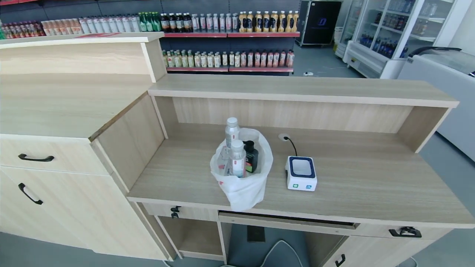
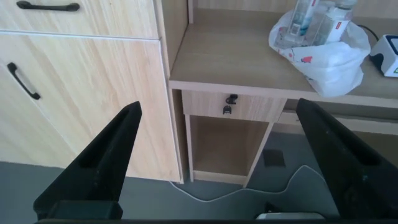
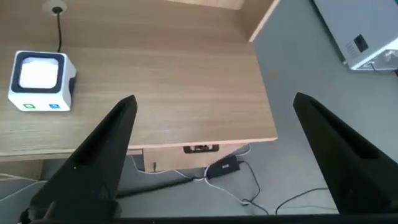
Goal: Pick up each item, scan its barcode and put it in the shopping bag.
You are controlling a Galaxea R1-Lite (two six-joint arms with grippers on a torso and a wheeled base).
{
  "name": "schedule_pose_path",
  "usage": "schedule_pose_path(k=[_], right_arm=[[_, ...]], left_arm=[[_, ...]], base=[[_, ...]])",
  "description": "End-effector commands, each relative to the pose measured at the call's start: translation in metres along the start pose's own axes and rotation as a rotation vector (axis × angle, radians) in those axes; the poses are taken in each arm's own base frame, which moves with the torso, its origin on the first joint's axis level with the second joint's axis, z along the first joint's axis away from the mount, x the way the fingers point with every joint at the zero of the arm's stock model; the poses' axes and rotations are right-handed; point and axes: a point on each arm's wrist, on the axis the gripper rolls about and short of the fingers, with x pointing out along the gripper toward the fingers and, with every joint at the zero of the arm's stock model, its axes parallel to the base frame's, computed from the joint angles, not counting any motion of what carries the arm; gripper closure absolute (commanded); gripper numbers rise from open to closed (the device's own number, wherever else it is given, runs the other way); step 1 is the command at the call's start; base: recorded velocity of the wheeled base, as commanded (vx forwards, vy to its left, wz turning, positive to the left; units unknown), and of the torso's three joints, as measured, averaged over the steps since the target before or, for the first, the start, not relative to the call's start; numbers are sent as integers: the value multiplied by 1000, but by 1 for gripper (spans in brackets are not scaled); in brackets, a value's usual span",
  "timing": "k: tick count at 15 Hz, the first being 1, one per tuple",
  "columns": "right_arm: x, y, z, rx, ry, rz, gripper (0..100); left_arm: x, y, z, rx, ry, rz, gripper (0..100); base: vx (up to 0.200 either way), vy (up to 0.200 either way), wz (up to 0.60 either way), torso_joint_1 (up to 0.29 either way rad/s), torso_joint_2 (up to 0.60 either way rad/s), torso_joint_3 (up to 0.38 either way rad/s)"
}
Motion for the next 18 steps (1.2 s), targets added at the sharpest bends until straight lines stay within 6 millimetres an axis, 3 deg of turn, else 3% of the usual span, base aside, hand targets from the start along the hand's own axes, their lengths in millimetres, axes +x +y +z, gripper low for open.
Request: schedule_pose_path(k=[1,6,9,13,18], right_arm=[[-38,13,-31,72,-51,14,0],[-82,46,-142,172,-121,153,0],[-93,53,-181,173,-205,190,0],[-104,50,-194,240,-313,231,0],[-102,51,-201,315,-243,233,0]], left_arm=[[0,0,0,0,0,0,0],[0,0,0,0,0,0,0],[0,0,0,0,0,0,0],[0,0,0,0,0,2,0],[0,0,0,0,0,0,0]], base=[[0,0,0,0,0,0],[0,0,0,0,0,0],[0,0,0,0,0,0],[0,0,0,0,0,0],[0,0,0,0,0,0]])
